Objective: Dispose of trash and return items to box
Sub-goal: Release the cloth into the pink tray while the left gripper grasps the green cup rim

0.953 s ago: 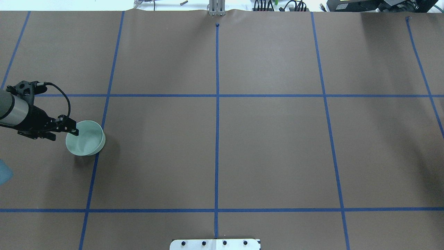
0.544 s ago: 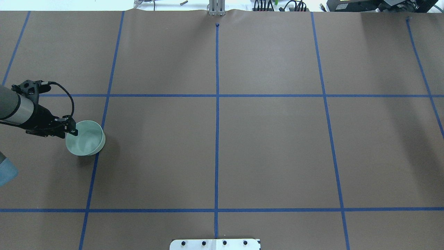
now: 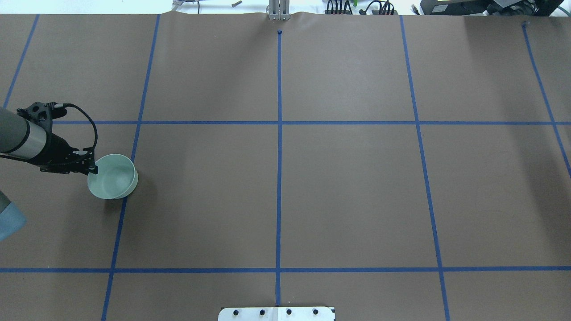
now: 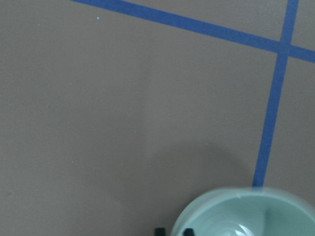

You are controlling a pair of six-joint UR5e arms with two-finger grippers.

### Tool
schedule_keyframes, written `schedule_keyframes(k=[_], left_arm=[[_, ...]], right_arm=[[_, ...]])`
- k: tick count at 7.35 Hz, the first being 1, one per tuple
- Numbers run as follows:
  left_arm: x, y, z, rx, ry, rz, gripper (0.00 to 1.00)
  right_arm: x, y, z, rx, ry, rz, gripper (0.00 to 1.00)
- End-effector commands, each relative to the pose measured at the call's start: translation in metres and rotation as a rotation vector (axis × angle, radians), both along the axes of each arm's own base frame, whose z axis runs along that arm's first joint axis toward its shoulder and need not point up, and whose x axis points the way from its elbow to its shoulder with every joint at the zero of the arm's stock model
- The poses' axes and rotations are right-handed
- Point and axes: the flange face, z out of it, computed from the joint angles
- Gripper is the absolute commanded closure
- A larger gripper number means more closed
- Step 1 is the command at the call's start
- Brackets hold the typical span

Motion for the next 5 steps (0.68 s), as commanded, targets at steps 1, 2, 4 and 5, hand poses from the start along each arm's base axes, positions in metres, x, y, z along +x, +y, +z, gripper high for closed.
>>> schedule_keyframes(k=[1,2,4,5], left_arm=[[0.003,0.002,-0.003,-0.010,0.008,-0.009,0.95],[0.002,0.004,-0.015,-0.008,0.048,-0.021,1.00],[-0.001,0.015,-0.041,-0.035,0.136,0.055,1.00],[-0.005,0.017,-0.054,-0.034,0.159,0.066,1.00]], right_arm=[[0.015,0.014,0.032,0.005,0.008,0.030,1.00],[0.018,0.016,0.034,0.007,0.008,0.038,1.00],[0.021,0.022,0.039,-0.002,0.007,0.044,1.00],[0.020,0.031,0.047,-0.009,0.012,0.027,1.00]])
